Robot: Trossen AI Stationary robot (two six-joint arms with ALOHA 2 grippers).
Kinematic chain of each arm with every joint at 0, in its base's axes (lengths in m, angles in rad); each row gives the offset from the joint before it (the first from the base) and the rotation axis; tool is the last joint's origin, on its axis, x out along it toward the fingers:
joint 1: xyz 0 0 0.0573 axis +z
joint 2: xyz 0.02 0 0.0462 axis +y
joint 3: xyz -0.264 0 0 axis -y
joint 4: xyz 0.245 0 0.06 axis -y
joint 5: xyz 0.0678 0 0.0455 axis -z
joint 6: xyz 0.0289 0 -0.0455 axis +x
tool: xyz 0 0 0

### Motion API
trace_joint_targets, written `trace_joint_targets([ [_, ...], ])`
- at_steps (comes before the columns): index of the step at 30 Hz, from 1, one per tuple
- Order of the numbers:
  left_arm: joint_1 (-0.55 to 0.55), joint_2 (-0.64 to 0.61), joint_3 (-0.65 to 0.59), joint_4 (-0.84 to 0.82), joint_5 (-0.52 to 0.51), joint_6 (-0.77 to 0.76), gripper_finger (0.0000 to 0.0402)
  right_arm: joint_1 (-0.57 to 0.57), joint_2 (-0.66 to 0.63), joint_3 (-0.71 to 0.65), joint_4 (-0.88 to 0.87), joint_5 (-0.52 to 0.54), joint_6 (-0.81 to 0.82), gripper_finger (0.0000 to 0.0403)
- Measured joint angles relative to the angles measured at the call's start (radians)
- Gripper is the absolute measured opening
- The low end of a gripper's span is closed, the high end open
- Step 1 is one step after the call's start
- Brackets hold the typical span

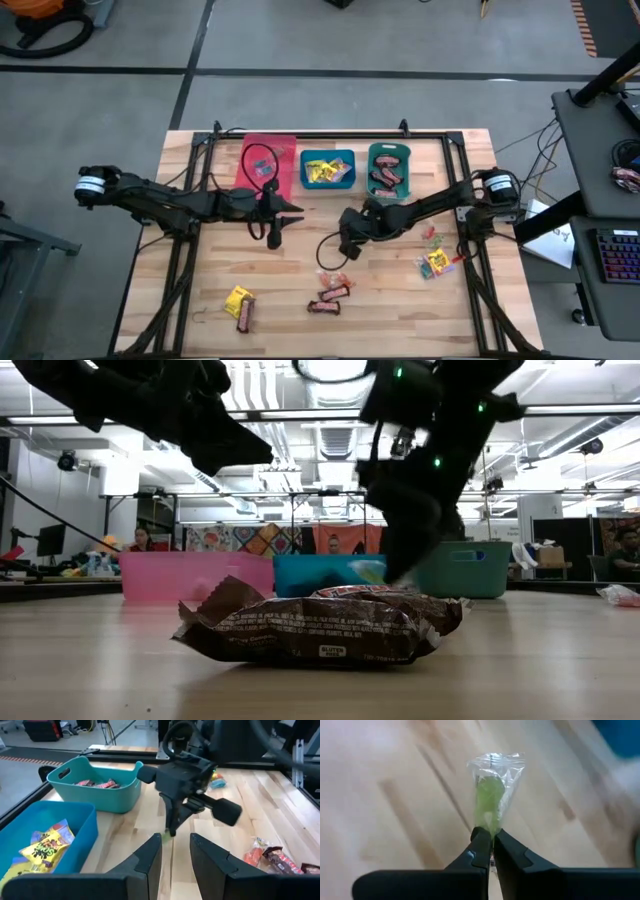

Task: Sort candy
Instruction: Put the top green candy into the red bin

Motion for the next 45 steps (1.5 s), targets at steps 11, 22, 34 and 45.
trace_joint_targets([
  [11, -0.009, 0.050, -0.002, 0.029, 0.039, -0.026, 0.0126, 0.073, -0.044, -0.001, 0.403, 0.021, -0.422, 0.0013],
  [22, -0.028, 0.130, -0.004, 0.032, 0.041, -0.052, 0.0213, 0.069, -0.038, -0.002, 0.558, 0.044, -0.565, 0.0013],
  [34, -0.028, 0.155, -0.004, 0.125, 0.110, -0.056, 0.0206, 0.051, -0.038, -0.002, 0.579, 0.045, -0.589, 0.0013],
  [45, -0.028, 0.155, -0.003, 0.120, 0.092, -0.071, 0.0199, 0.041, -0.037, -0.002, 0.579, 0.044, -0.591, 0.0013],
])
